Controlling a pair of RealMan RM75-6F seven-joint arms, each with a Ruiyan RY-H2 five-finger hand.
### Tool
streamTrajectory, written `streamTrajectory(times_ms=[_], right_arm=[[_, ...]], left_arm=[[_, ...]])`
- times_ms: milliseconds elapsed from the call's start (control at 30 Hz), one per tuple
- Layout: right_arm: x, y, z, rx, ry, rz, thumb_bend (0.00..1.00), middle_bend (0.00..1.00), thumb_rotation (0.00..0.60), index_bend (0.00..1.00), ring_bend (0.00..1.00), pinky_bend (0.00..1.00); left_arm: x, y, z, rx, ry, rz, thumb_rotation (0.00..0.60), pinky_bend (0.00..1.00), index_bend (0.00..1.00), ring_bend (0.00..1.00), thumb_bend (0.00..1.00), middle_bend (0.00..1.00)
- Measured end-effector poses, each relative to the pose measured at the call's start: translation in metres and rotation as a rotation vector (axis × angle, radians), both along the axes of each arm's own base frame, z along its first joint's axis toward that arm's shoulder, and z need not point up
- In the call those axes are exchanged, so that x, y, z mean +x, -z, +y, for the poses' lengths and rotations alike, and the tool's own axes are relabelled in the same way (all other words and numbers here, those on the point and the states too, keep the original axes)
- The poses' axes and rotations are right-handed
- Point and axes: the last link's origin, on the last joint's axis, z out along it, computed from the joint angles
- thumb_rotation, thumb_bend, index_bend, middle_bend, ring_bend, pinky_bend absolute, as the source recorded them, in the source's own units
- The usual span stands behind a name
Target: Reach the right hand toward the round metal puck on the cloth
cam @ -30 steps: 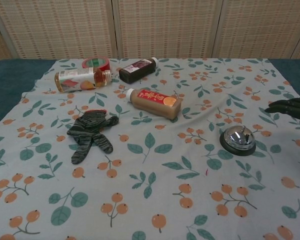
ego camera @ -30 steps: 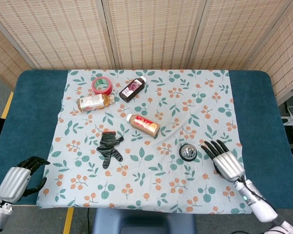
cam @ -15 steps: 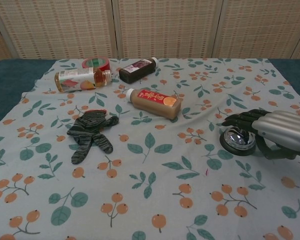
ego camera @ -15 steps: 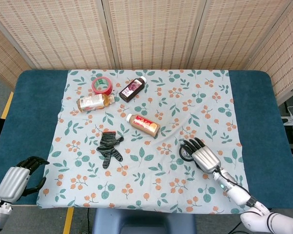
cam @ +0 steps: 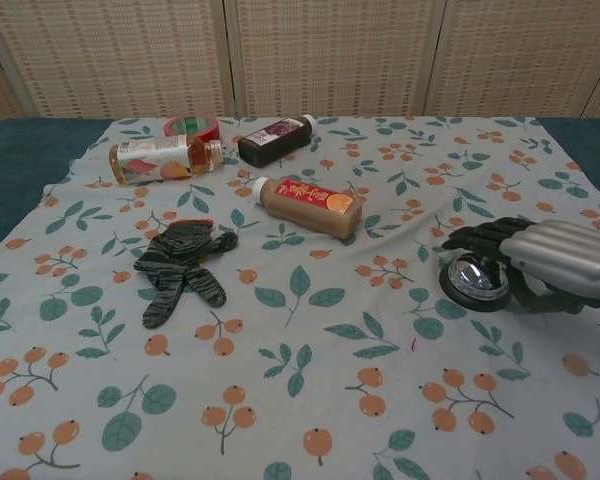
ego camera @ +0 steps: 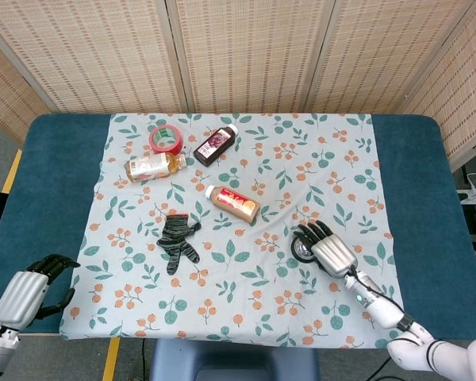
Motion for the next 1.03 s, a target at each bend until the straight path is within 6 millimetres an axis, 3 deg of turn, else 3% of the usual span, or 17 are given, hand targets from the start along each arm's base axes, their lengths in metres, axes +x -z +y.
streamTrajectory(times_ms=[367, 567, 767, 1033], right_arm=[[-0.006, 0.006, -0.003, -0.003, -0.010, 0.041, 1.00, 0.00, 0.600, 0.00, 0.00, 0.04], [0.001, -0.009, 0.001, -0.055, -0.057, 0.011, 1.00, 0.00, 0.600, 0.00, 0.00, 0.04], [0.000, -0.043, 0.016, -0.144, -0.106, -0.002, 1.00, 0.00, 0.600, 0.00, 0.00, 0.04], [-0.036, -0.120, 0.077, -0.326, -0.066, 0.051, 1.00, 0.00, 0.600, 0.00, 0.00, 0.04]], left_arm=[[-0.001, -0.001, 0.000, 0.007, -0.003, -0.003, 0.600, 0.36, 0.31, 0.21, 0.39, 0.29], [-0.001, -0.002, 0.000, 0.007, -0.003, -0.005, 0.600, 0.36, 0.31, 0.21, 0.39, 0.29], [0.000, -0.002, 0.000, 0.010, 0.000, -0.001, 0.600, 0.36, 0.31, 0.22, 0.39, 0.29], [0.000, 0.000, -0.001, 0.007, 0.008, 0.003, 0.600, 0.36, 0.31, 0.21, 0.39, 0.29]])
